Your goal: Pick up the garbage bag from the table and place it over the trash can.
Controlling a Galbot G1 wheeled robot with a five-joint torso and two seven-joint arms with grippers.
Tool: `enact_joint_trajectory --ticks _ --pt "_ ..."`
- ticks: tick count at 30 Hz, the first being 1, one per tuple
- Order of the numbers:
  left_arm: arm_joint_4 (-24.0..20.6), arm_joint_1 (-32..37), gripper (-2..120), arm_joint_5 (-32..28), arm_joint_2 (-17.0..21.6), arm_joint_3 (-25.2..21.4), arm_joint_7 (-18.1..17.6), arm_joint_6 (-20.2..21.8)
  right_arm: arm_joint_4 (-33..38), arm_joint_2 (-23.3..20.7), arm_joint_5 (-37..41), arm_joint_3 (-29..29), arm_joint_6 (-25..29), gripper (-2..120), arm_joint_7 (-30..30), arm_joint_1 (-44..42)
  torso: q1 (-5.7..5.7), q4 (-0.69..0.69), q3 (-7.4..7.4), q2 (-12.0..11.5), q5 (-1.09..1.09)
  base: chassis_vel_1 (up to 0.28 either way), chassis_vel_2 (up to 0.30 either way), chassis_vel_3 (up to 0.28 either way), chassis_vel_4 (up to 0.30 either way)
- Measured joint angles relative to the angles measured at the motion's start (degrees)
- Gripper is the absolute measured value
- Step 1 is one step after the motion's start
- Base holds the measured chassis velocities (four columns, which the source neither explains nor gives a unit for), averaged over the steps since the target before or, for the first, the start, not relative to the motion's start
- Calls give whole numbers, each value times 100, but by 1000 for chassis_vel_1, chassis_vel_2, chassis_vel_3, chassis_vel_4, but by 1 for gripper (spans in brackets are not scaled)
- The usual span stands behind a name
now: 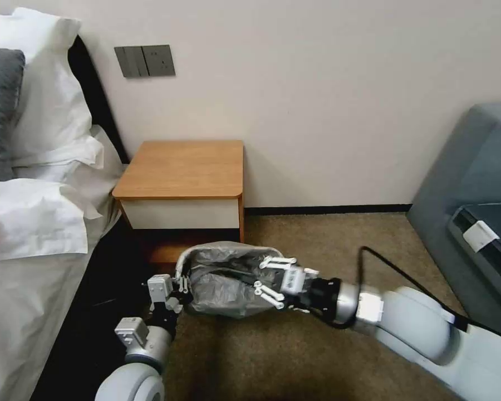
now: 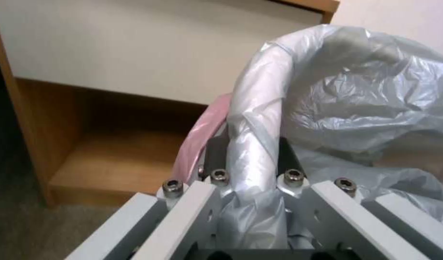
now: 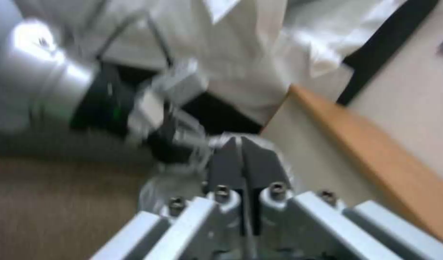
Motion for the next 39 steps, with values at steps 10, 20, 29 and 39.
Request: enact_joint_trajectory --ticks 10,20,29,39 --pt "-273 171 5 708 -47 10 7 -131 -689 672 -1247 -763 -572 0 4 659 0 0 0 0 0 0 0 0 0" --pt "-466 237 5 735 -55 -87 45 -158 -1327 1181 -1727 -1119 -657 0 308 816 0 0 0 0 0 0 0 0 0" --pt "-516 250 5 756 -71 -41 75 -183 -1618 1491 -1944 -1242 -985 0 563 860 0 0 0 0 0 0 0 0 0" --pt "-514 272 5 898 -113 54 206 -279 -2039 1712 -1916 -1423 -1177 0 736 1029 0 0 0 0 0 0 0 0 0"
